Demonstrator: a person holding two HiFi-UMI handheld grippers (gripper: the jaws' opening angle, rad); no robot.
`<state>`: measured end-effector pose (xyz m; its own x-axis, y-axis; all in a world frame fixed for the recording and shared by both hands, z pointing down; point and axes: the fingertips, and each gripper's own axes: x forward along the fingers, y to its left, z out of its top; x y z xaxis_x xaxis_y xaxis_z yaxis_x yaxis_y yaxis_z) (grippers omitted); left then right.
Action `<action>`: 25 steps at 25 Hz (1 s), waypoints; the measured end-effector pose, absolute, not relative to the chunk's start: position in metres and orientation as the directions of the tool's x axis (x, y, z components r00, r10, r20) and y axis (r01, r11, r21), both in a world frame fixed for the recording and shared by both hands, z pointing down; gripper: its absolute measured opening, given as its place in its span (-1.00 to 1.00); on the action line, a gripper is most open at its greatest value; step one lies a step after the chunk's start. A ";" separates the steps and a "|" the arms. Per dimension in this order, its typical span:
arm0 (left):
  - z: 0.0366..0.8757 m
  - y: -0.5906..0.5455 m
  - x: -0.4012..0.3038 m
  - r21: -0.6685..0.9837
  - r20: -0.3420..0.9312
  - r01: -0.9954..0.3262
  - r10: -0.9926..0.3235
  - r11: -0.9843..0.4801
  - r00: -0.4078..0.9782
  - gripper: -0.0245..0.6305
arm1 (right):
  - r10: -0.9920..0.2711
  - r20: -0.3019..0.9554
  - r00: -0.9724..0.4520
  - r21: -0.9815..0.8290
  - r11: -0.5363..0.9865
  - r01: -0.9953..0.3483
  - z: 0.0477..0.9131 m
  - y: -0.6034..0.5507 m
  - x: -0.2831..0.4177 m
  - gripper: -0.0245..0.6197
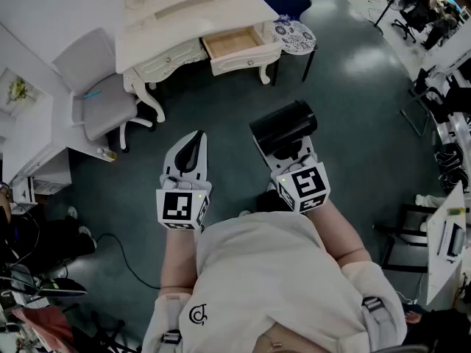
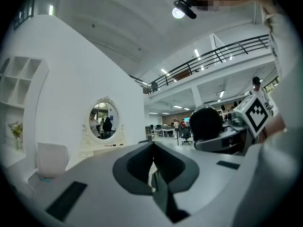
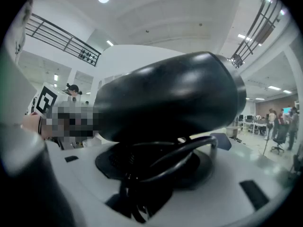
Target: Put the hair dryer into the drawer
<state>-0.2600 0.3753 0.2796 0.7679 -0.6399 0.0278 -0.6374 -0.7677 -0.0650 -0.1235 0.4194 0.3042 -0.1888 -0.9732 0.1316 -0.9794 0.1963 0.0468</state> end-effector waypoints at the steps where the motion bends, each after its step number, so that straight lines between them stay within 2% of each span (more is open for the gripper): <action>1: 0.280 0.376 -0.259 -0.067 0.030 -0.635 -0.638 -0.769 0.770 -0.89 | -0.973 0.133 -0.188 0.045 0.195 -0.980 0.305 0.420 -0.123 -0.20; 17: 0.282 0.371 -0.245 -0.079 0.032 -0.611 -0.615 -0.788 0.788 -0.89 | -0.959 0.174 -0.224 0.015 0.230 -0.973 0.312 0.406 -0.117 -0.19; 25: 0.289 0.332 -0.231 -0.073 0.044 -0.666 -0.670 -0.742 0.741 -0.89 | -0.940 0.206 -0.273 -0.011 0.276 -0.961 0.327 0.358 -0.091 -0.19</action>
